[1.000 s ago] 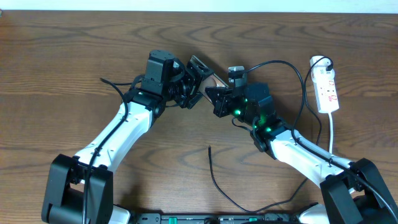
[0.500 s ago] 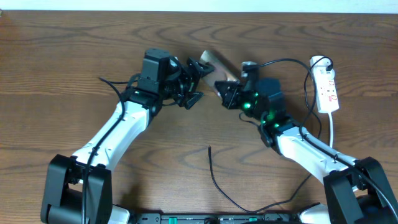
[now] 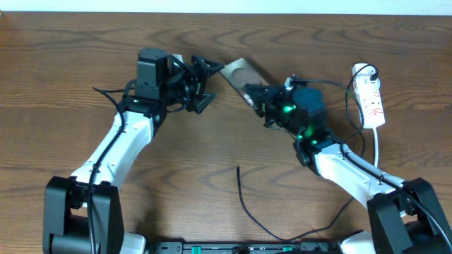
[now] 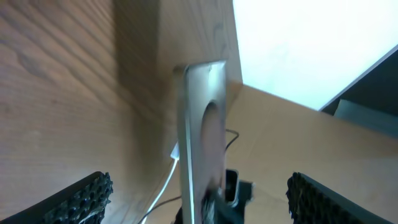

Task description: Plug charger to phone and switch on socket

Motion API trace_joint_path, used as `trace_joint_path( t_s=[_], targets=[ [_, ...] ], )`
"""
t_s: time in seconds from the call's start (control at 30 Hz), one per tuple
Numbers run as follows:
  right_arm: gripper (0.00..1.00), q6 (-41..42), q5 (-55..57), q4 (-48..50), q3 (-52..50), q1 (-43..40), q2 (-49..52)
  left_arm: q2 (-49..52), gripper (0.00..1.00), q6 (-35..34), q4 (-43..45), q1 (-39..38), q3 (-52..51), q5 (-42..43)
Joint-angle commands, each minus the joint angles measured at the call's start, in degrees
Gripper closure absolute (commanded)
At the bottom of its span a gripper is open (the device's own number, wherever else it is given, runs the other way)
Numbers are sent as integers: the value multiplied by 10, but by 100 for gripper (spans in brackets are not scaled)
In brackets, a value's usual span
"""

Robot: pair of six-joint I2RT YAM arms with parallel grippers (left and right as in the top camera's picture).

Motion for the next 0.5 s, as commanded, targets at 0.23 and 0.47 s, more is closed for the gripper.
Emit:
trace_joint_path(
  t_s=[0.23, 0.47],
  targets=[
    [99, 208, -2, 33, 10, 60, -3, -13, 9, 9, 3, 17, 3, -32],
    [99, 208, 25, 101, 10, 86, -3, -13, 9, 4, 3, 17, 3, -44]
  ],
)
